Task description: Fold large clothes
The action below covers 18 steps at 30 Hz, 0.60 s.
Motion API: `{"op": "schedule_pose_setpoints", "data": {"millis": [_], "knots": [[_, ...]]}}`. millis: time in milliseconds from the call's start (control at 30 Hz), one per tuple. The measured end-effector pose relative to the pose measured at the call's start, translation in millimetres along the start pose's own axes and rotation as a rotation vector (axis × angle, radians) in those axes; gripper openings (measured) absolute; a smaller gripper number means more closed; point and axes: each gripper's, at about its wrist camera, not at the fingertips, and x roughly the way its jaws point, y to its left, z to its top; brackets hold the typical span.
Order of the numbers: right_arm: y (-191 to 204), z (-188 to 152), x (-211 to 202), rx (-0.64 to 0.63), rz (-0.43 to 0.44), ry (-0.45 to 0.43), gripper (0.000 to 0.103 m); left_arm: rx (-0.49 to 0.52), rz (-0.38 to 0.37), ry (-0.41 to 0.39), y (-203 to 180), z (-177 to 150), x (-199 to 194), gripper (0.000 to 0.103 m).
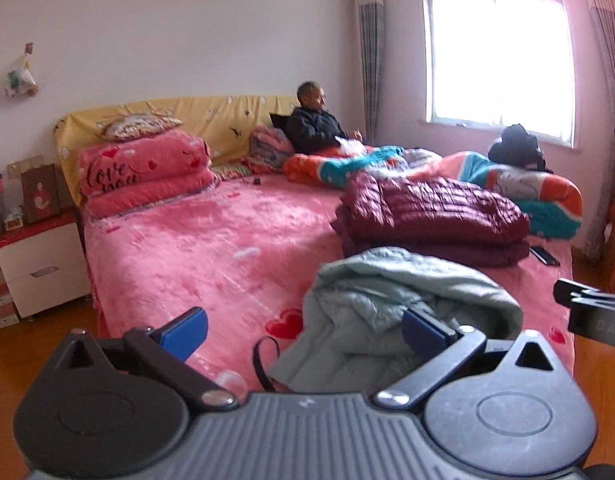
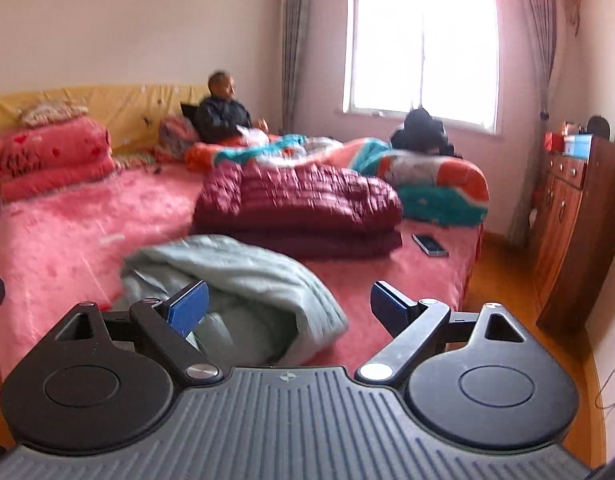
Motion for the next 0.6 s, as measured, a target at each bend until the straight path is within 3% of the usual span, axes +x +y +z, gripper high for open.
{"op": "schedule_pose_setpoints", "data": {"millis": [267,600], "knots": [[18,22,-24,-0.009,0.039,-0.072,0.103,-0.017,0.016,-0.080,16,11,-31,0.102],[23,24,-20,-0.009,0.067,-0.141,0.103,-0.032,0.031,-0.118,27,14,-45,0.102]]}}
